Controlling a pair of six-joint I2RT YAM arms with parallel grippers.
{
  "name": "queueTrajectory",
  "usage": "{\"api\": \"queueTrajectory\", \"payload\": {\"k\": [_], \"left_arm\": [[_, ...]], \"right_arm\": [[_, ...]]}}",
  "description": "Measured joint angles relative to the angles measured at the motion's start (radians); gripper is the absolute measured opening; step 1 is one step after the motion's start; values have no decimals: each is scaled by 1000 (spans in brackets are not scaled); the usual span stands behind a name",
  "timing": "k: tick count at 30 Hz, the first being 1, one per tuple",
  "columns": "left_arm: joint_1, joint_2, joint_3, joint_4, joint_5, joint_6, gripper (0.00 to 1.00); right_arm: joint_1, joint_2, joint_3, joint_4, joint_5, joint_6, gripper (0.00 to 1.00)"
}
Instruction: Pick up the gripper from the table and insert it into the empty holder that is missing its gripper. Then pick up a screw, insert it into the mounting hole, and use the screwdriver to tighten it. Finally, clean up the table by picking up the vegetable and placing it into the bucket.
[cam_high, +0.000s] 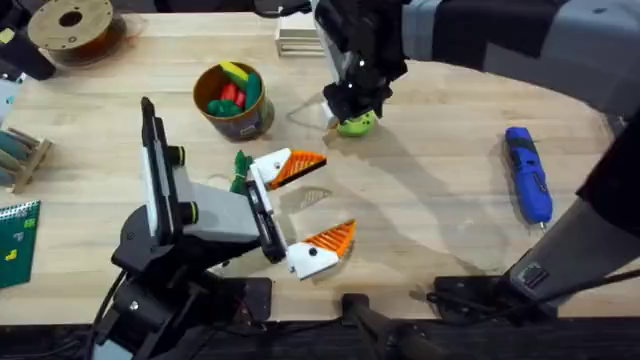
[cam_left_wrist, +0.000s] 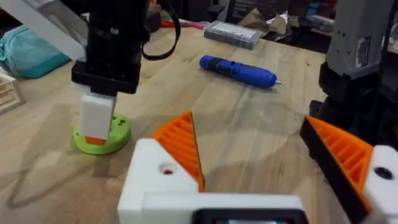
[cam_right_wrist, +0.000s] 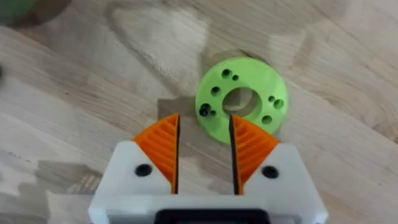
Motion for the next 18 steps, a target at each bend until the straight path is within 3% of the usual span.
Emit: {"api": "queueTrajectory", "payload": {"k": [18], "left_arm": [[0,0,0,0,0,0,987]], "right_arm": [[2,49,0,18,4,0,186]]}}
